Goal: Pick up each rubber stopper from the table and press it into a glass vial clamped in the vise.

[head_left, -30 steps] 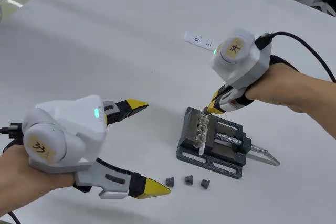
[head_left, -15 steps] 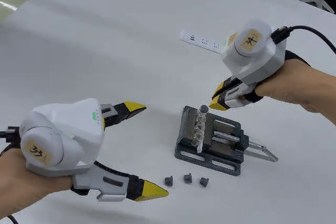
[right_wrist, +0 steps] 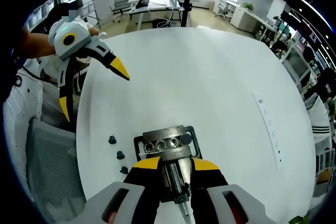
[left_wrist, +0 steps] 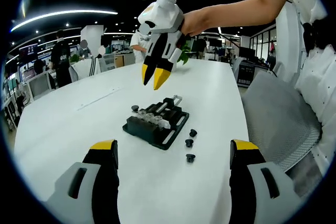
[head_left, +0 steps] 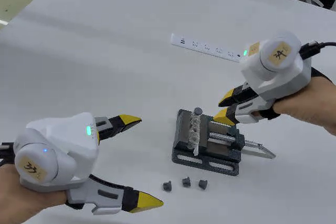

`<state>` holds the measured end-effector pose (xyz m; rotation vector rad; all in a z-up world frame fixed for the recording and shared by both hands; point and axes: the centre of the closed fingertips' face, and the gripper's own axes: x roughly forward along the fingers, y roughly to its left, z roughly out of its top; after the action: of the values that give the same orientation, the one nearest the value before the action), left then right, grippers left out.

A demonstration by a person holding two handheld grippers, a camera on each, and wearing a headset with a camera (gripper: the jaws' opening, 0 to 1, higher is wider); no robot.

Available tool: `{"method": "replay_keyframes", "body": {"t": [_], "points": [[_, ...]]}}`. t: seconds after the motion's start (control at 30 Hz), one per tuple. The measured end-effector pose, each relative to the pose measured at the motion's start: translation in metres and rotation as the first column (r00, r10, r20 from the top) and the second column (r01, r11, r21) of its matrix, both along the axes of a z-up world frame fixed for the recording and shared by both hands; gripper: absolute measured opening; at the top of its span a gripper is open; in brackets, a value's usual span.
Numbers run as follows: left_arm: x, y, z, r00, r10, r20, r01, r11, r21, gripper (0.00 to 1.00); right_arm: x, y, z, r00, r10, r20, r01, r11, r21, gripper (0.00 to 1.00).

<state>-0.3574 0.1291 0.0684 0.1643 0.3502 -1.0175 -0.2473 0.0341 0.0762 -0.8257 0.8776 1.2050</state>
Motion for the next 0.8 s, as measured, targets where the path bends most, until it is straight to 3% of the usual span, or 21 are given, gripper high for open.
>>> {"method": "replay_keyframes", "body": {"t": [0.4,0.8], "points": [[-0.008,-0.002,-0.017,0.999,-0.035,-0.038,0.038,0.997,0.073,0.73,-0.029,-0.032,0.007,0.996,-0.093,0.007,0.092,0.99,0.11,0.25],[-0.01,-0.007,-0.035,0.994,-0.077,-0.083,0.089,0.984,0.151,0.63,-0.06,-0.06,-0.005,0.983,-0.177,-0.048,0.183,0.958,0.22,0.34]]}}
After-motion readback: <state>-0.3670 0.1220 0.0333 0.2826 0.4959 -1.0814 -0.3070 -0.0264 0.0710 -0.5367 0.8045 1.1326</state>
